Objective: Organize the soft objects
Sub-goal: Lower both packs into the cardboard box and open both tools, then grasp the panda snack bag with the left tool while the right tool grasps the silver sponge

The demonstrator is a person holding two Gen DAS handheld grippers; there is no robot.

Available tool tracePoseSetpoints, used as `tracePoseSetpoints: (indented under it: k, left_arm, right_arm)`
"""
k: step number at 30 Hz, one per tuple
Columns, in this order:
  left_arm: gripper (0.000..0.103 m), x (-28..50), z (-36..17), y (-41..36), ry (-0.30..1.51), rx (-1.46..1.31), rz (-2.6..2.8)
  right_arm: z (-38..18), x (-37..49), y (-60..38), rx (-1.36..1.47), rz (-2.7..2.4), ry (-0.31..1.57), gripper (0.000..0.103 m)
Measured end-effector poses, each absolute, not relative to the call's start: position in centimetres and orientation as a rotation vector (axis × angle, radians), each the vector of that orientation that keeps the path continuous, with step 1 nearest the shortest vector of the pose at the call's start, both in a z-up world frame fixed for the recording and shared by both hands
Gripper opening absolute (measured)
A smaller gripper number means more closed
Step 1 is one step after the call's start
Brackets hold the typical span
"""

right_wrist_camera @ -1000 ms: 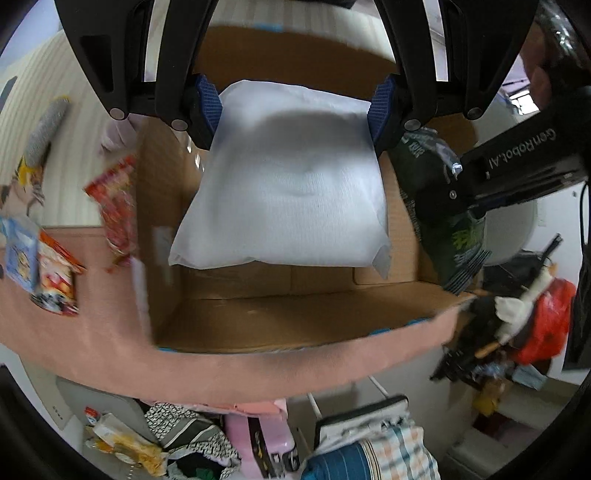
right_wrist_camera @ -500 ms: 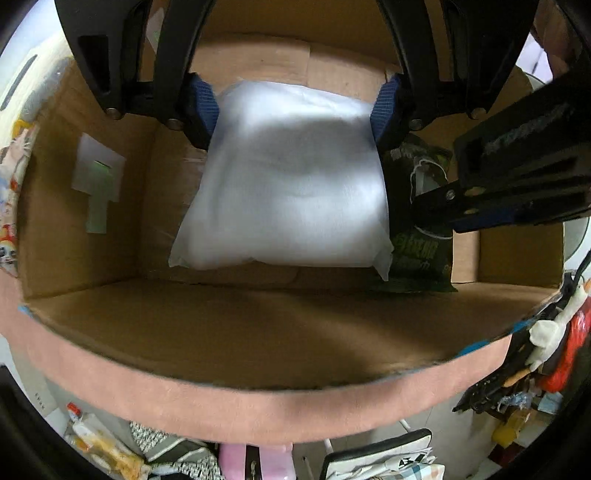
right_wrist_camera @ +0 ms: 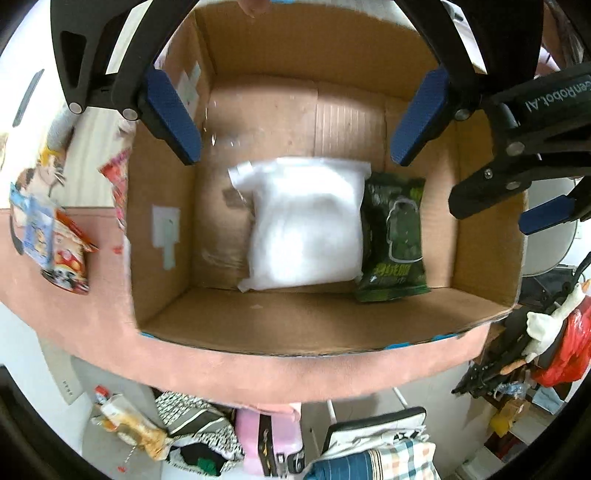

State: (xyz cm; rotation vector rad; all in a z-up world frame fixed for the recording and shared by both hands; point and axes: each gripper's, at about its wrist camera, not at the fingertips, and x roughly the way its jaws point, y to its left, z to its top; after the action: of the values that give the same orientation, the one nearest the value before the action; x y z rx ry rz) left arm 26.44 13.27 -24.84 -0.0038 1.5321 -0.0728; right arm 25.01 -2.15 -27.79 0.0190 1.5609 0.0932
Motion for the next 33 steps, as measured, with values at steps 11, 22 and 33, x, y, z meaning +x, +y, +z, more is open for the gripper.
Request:
tracePoseSetpoints:
  k: [11, 22, 33]
  left_arm:
    - [0.101, 21.7, -21.2, 13.4, 1.433, -0.002, -0.035]
    - [0.102, 19.4, -16.0, 9.3, 1.322, -0.001, -0.027]
    - [0.102, 26.5, -16.7, -9.7, 1.386, 0.173, -0.236]
  right_arm:
    - [-21.9, 20.3, -0.8, -0.02, 0.094, 1.459, 0.103]
    - [-18.4, 17.1, -4.5, 0.104, 0.161, 1.39, 0.103]
    - [-19.6, 16.8, -28.4, 0.326, -0.186, 1.405, 0.103]
